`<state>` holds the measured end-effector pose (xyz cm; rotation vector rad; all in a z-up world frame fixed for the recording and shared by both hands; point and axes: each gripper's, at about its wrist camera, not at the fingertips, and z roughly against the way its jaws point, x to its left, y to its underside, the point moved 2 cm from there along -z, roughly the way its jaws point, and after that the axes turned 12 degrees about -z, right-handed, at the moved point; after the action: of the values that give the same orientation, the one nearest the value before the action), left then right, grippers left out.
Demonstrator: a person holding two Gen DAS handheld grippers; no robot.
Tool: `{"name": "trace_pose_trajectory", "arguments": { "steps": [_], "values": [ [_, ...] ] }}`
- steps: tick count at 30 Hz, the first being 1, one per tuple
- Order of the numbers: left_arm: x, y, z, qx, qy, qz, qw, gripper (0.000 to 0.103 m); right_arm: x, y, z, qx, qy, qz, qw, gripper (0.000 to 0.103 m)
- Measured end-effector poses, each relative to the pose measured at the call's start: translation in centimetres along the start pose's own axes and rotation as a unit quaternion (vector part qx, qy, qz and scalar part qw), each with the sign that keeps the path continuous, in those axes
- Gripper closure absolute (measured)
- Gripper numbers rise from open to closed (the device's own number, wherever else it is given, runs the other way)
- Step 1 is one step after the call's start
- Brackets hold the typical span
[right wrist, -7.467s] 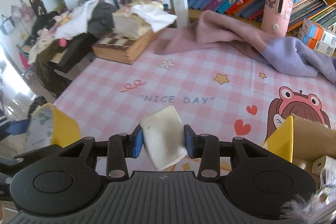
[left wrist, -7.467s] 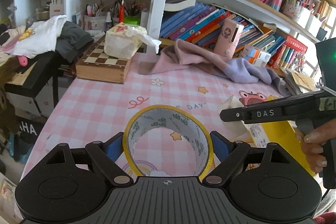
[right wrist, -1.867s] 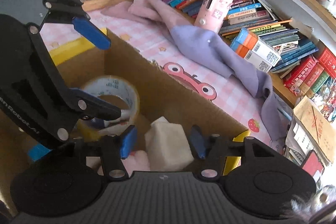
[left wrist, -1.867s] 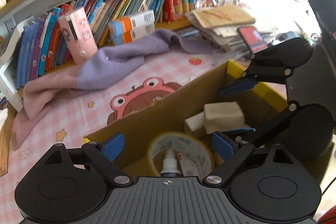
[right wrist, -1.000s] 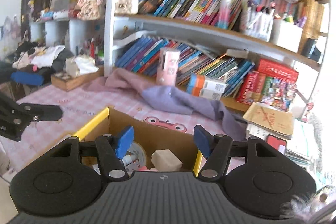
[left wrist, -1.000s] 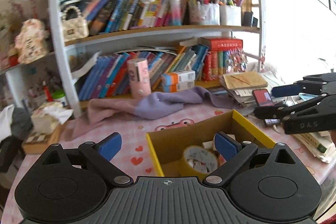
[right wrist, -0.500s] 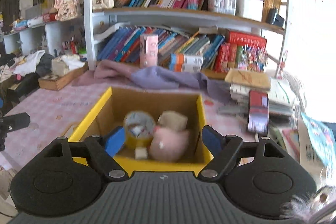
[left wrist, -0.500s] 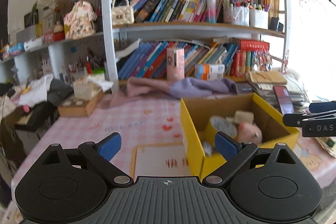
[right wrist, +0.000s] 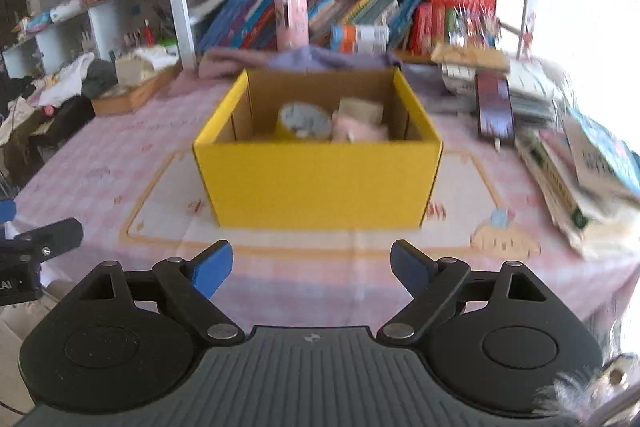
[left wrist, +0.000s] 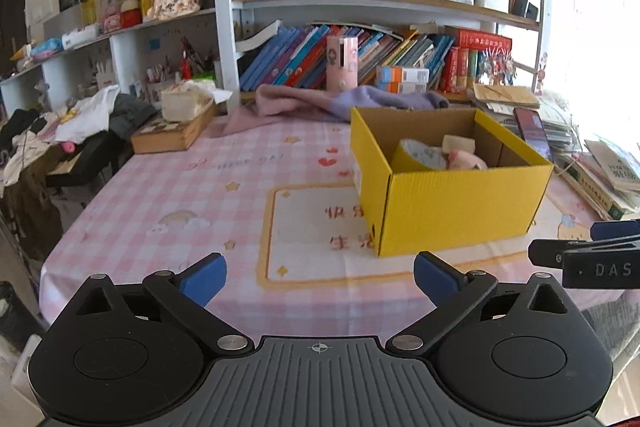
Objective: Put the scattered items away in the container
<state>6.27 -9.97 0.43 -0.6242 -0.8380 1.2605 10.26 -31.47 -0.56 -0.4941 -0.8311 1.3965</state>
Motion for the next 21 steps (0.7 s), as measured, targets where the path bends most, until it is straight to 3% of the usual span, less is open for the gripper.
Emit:
{"name": "trace_pose_trajectory", "arguments": {
  "steps": [4,10,14,21],
  "values": [
    [0.4,1.2,0.6,0.020,0.005,-0.002,0.9998,0.001,0.6,0.9,0.9,0.000,-0.001,-0.011,1.000,0.016],
    [1.0,1.9,1.4,0.021,0.009,-0.001,0.9998,0.001,2.1,2.0,1.4,0.012,-0.001,0.008,1.000,0.015],
    [1.1,2.2,1.5,0.031,0.012,-0.004,0.9994,0.001,2.7,2.4,1.8,0.012,0.005,0.020,1.000,0.006],
    [0.9,2.6,1.9,0.031,0.015,-0.006,0.9994,0.000,2.9,2.9,2.1,0.019,0.010,0.025,0.999,0.004]
  ]
}}
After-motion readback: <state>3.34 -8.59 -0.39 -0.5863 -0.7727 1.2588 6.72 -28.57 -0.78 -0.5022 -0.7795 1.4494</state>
